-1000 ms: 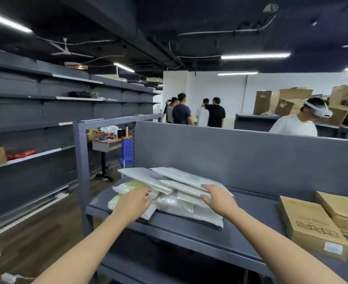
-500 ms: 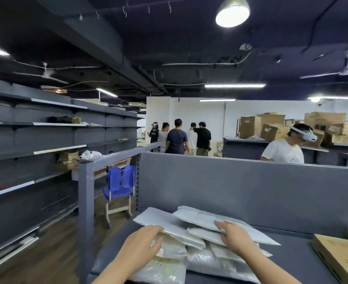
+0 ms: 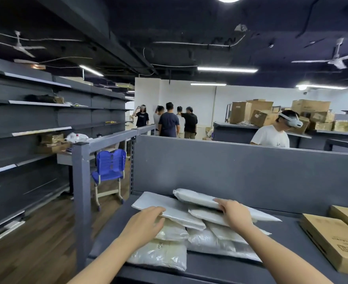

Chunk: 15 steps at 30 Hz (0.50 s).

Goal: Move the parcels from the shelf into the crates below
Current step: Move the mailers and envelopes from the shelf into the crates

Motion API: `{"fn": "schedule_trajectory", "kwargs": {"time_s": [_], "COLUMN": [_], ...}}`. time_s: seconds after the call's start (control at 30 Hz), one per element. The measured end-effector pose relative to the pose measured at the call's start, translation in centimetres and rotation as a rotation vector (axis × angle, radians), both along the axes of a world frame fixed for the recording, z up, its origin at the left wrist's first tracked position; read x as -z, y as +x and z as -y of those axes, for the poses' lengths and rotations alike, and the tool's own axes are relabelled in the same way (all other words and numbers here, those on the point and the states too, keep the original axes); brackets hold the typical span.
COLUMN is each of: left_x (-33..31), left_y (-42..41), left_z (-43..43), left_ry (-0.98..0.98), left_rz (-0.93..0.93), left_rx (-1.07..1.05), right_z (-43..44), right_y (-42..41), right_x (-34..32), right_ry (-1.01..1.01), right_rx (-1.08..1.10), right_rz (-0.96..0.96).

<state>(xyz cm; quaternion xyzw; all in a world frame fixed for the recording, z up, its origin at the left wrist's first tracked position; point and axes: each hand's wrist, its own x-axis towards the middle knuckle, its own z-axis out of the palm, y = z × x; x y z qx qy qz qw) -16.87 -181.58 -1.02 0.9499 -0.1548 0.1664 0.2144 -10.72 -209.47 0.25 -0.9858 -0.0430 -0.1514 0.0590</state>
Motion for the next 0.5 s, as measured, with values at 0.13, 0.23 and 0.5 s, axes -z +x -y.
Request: {"fn": "schedule_trajectory", "kwargs": {"time_s": [0.13,0.23,0.5], "left_x": [-0.1,-0.5,-2.7], "left_y": [0.5,0.7,1.2], "left_z": [1.8,3.3,6.6], "left_ry": [-0.005,0.016,-0.224], "left_rz": [-0.027,-0.031,-0.043], "left_rx": [0.005,0.017,0.008], "right_z": [0.4,0.9,2.3], "right_y": [-1.2,-1.5,-4.7], "right_x": [-2.1,-4.2,-11.2], "right_ry": [-0.019,0.003,0.082], "right_rx": [0.013,0.02,-0.067], "right_rz": [0.151,0.237,0.453]}}
